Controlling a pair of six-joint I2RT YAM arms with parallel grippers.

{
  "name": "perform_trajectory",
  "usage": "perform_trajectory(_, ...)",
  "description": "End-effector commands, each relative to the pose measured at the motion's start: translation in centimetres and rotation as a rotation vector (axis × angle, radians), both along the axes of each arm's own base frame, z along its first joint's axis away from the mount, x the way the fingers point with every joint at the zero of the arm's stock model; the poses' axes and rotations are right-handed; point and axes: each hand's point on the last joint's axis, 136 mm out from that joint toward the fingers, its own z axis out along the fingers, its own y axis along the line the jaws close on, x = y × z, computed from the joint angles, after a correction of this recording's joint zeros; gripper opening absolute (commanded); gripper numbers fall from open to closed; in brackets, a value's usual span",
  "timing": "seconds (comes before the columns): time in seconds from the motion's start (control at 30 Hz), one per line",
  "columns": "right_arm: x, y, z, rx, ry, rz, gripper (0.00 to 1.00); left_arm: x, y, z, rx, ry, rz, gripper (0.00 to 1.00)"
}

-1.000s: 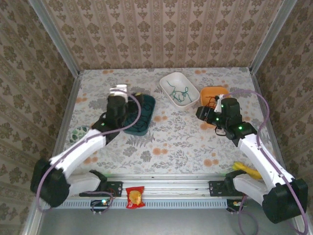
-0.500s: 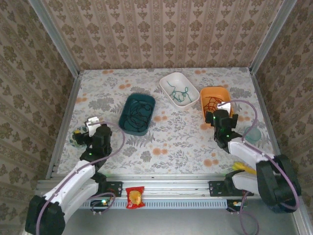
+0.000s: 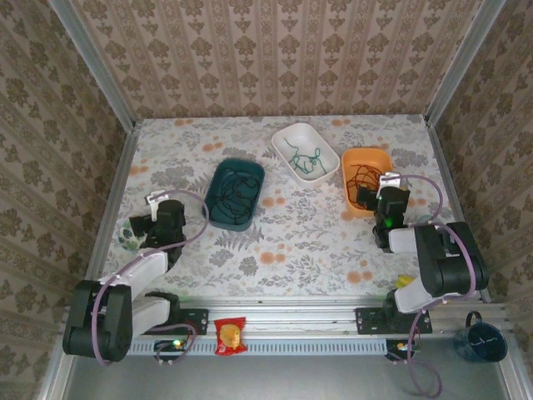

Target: Untangle the cables

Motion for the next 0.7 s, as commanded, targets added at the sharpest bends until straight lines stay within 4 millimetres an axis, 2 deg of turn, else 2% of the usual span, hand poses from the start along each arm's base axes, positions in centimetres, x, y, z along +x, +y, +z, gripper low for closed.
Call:
perform_trajectory(0.0,1.1,1.8,1.3,0.047,-0.053,0.089,1.0,1.7,-0.5,1.3,-0.022,-0.056,-0.04,1.0)
perform_trajectory(0.17,1.0,1.8,1.2,0.048,-0.048,0.09,1.0,3.7,-0.3,1.7,-0.018,-0.112,-0.062,1.0)
perform_trajectory(0.27,1.1,1.8,1.2,0.047,-0.049,0.089,1.0,5.1,-0.8,2.3,-0.007,-0.184,-0.108,1.0)
perform_trajectory(0.4,1.0,1.8,1.2,0.047,-0.048,0.089,1.0,6.4,-2.6,1.9,0.027,-0.296,-0.254,1.0)
perform_trajectory(0.47,1.0,1.8,1.2,0.047,-0.047,0.09,1.0,6.4,-5.6,0.5,-0.001,-0.239,-0.415,1.0)
perform_trajectory(0.5,1.0,1.8,1.1,0.047,-0.047,0.089,1.0,6.5,-5.7,0.0,-0.004,-0.246,-0.428,1.0)
perform_trajectory(0.53,1.0,1.8,1.1,0.048,-0.047,0.09,1.0,6.8,-5.2,0.3,0.034,-0.287,-0.398,1.0)
perform_trajectory(0.6,1.0,1.8,1.1,0.048,-0.046,0.091,1.0,7.2,-5.3,-0.3,-0.003,-0.212,-0.394,1.0)
perform_trajectory(0.67,1.0,1.8,1.2,0.048,-0.047,0.091,1.0,8.1,-4.2,-0.2,-0.006,-0.211,-0.359,1.0)
